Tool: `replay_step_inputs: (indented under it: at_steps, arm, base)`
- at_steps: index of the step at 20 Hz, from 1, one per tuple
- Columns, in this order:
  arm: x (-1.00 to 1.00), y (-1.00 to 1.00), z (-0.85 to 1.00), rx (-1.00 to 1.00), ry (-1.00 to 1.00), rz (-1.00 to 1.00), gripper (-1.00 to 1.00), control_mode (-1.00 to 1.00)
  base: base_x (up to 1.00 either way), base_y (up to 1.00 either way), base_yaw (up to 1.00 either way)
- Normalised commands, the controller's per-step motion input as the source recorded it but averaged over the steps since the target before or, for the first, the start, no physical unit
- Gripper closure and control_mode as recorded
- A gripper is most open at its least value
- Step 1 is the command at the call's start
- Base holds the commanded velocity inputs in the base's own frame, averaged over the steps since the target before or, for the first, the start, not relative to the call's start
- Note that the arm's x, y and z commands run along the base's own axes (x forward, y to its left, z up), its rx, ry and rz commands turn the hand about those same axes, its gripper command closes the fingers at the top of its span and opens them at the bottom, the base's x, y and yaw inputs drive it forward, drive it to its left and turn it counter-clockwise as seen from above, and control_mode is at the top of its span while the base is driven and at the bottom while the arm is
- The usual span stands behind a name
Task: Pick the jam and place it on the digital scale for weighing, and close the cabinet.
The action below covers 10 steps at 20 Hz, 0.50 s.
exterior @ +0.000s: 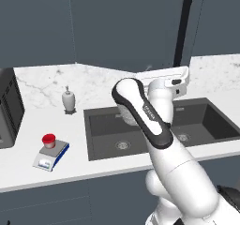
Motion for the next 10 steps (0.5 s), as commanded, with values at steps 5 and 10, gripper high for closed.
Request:
replay_step_inputs:
  at_steps: [5, 10]
  arm:
    - [0.91, 0.07, -0.07, -0.09, 0.05, -0.29, -1.0, -1.0]
    - [0.51, 0.11, 0.0, -0.12, 0.0, -0.48, -1.0, -1.0]
  base:
    - [0.0, 0.0, 0.0]
    - [0.0, 0.0, 0.0]
